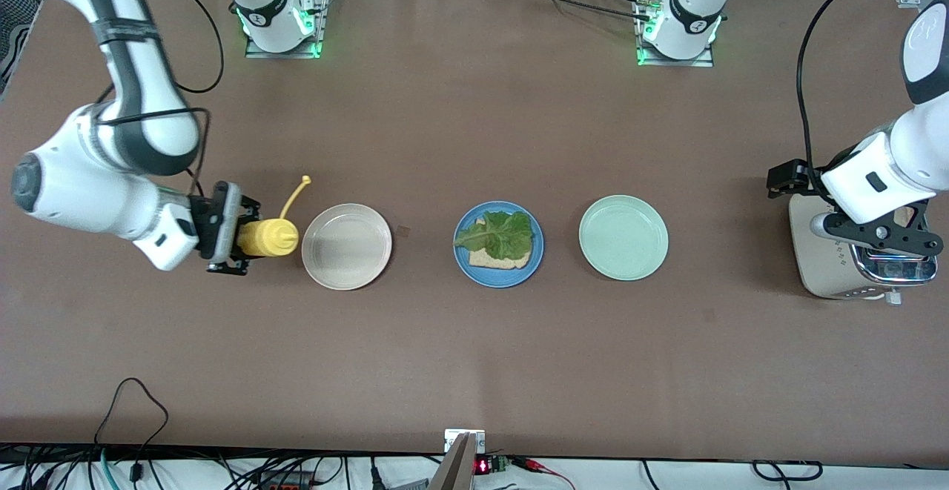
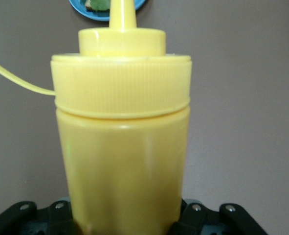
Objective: Make sandwich in blue plate with both arms
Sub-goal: 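Carry the mustard bottle over the cream plate toward the blue plate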
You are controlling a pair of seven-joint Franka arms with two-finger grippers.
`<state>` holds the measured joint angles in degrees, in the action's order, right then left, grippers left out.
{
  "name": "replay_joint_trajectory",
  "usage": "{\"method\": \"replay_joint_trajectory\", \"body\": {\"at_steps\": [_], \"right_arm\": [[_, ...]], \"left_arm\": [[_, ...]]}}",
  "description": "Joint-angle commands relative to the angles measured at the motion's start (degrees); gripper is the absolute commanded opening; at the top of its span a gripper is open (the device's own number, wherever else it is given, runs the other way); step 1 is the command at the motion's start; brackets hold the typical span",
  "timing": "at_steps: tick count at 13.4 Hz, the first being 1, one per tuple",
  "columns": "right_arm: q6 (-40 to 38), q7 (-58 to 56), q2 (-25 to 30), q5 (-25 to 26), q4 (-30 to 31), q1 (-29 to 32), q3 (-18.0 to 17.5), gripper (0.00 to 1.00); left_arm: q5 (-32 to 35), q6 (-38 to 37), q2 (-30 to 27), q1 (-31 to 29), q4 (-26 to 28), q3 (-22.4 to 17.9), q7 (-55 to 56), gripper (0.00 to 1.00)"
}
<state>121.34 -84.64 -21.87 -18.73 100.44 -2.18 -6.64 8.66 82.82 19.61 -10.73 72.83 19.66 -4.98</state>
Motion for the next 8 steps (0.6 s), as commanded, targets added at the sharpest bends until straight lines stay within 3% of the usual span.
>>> {"method": "replay_joint_trajectory", "body": {"at_steps": [1,4,8], "right_arm": [[1.88,16.54,2.54,11.12,1.25,-4.39,-2.84,0.0],[1.97,31.94,2.54,23.17,1.16,-7.12,-8.11,0.0],[1.97,45.94,0.88,34.35,1.07,-16.69,-8.39,0.0]], "left_arm": [[-0.83,-1.0,0.78,-0.26,-1.9,0.2,0.24,1.0],[-0.83,-1.0,0.78,-0.26,-1.9,0.2,0.24,1.0],[-0.83,-1.0,0.78,-0.26,-1.9,0.2,0.24,1.0]]}}
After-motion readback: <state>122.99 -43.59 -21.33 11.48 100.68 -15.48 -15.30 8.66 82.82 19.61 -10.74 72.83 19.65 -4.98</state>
